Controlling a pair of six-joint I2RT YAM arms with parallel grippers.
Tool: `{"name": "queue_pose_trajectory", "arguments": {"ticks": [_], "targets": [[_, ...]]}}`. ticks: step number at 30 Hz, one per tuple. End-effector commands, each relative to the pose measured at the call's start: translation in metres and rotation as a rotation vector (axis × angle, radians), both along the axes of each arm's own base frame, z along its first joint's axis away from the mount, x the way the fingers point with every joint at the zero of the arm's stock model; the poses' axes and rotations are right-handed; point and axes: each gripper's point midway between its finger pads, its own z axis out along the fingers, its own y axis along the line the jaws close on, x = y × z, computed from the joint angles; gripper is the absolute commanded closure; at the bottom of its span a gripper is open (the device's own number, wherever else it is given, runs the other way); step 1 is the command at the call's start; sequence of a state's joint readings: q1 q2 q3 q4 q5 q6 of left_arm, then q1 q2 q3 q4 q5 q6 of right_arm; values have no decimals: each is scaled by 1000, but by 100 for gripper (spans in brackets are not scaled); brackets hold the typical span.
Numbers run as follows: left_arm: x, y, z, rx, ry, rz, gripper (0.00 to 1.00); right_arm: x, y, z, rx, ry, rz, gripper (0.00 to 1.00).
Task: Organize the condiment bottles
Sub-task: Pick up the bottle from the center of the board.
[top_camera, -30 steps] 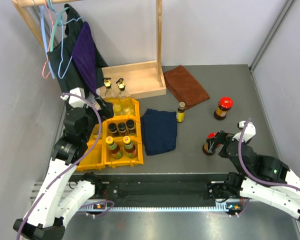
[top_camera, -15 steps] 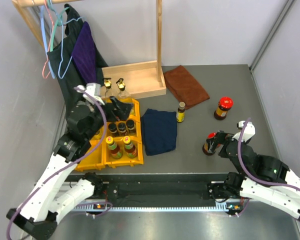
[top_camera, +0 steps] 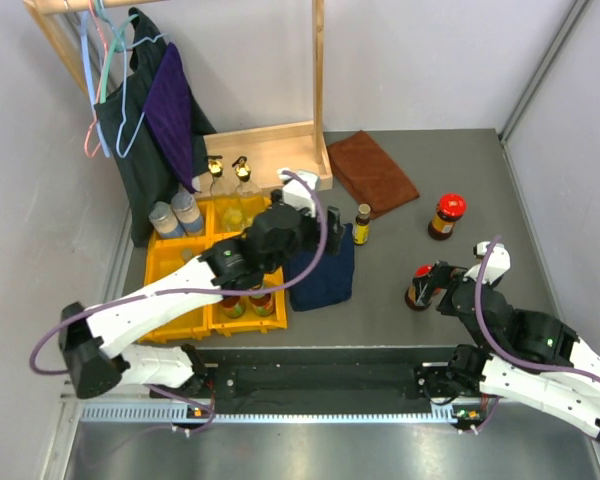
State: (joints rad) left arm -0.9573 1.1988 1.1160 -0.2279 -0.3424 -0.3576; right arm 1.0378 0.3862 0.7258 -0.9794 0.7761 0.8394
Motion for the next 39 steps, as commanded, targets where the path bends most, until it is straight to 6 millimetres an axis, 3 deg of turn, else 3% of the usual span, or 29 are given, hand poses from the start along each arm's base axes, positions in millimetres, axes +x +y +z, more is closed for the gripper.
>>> {"name": "queue_pose_trajectory", "arguments": {"ticks": [1, 2, 7, 10, 19, 23, 24, 26, 27, 39], "targets": [[22, -24, 24, -35, -106, 40, 1, 3, -2, 3, 14, -17, -30, 1], [28, -32, 14, -17, -101, 37, 1, 3, -4, 3, 13, -14, -36, 1], [43, -66, 6, -34, -138, -7, 1, 3, -4, 3, 15, -12, -38, 1], [56, -85, -15, -6, -141, -15, 1, 3, -3, 3, 19, -12, -34, 1], [92, -118, -49, 45, -158, 37, 1, 3, -2, 6, 36, -29, -23, 1], [109, -124, -66, 85, -138, 85, 1, 2, -2, 6, 34, -28, -18, 1], [115, -126, -60, 72, -133, 106, 1, 2, -2, 6, 36, -28, -17, 1], [123, -125, -77, 104, -85, 121, 1, 2, -2, 8, 39, -31, -14, 1], [126, -128, -74, 83, -73, 128, 1, 2, -2, 8, 38, -30, -12, 1], [128, -122, -111, 120, 11, 158, 17, 2, -3, 7, 34, -32, -19, 1]]}}
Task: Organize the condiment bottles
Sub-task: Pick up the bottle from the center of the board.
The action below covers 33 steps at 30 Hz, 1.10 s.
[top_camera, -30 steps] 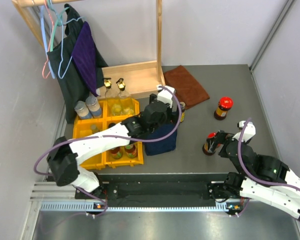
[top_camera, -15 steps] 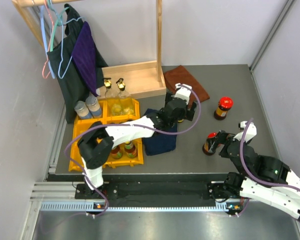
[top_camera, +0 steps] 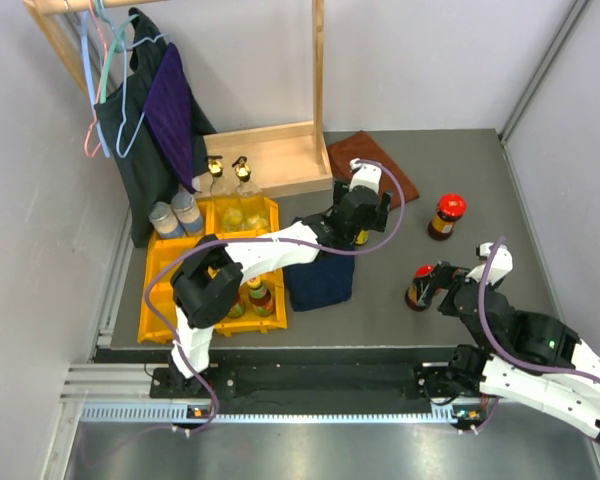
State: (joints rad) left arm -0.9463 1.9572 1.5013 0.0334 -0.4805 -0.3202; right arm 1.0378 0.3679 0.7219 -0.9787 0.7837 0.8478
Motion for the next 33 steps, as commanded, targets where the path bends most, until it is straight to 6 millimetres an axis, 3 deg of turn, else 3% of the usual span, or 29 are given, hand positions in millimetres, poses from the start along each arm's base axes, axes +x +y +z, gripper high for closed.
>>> {"name": "queue_pose_trajectory", "arguments": {"ticks": [1, 20, 27, 31, 32, 33], "targets": [[5, 0, 3, -31, 3, 32, 18, 2, -1, 6, 19, -23, -11, 1], [3, 2, -6, 28, 27, 11, 39, 1, -2, 8, 32, -30, -8, 1], [5, 4, 3, 30, 13, 24, 66, 1, -2, 9, 38, -36, -9, 1], [5, 6, 18, 15, -8, 25, 90, 1, -2, 8, 35, -33, -8, 1], [4, 7, 21, 17, -10, 24, 100, 1, -3, 9, 37, -35, -9, 1], [4, 9, 28, 7, -21, 28, 100, 1, -2, 8, 36, -34, -9, 1]]}}
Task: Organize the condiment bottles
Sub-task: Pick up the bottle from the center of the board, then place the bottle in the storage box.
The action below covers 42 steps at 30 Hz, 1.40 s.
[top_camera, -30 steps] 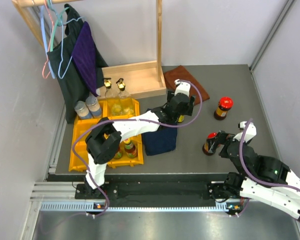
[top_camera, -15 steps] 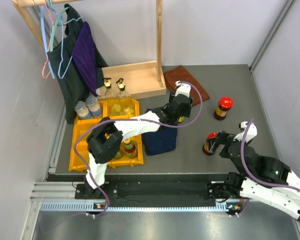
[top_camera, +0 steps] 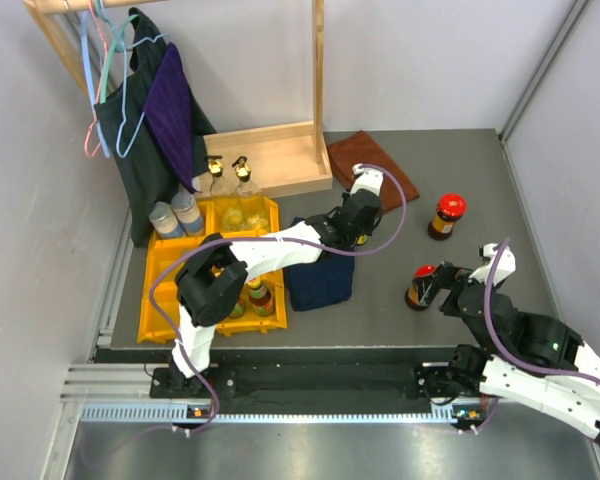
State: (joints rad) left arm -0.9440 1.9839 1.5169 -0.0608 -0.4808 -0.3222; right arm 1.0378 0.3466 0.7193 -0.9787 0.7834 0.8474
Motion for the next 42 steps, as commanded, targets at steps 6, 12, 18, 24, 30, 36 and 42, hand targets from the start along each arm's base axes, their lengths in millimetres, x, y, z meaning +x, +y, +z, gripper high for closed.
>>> {"name": "queue_pose_trajectory", "arguments": {"ticks": [6, 12, 18, 24, 30, 36, 42], "targets": [[2, 9, 89, -109, -122, 14, 100, 2, -1, 6, 21, -24, -11, 1], [-17, 22, 147, -190, -153, -19, 100, 2, 0, 6, 22, -23, -10, 1], [-36, 62, 188, -181, -185, 18, 100, 2, 0, 6, 21, -21, -10, 1], [-64, 114, 218, -208, -208, 76, 100, 2, 0, 6, 23, -19, -8, 1], [-92, 177, 230, -205, -240, 167, 100, 1, -1, 7, 28, -22, -10, 1], [-114, 239, 226, -164, -262, 306, 100, 2, -2, 7, 26, -25, -15, 1], [-128, 309, 213, -78, -296, 568, 100, 3, -1, 5, 15, -21, -16, 1]]}}
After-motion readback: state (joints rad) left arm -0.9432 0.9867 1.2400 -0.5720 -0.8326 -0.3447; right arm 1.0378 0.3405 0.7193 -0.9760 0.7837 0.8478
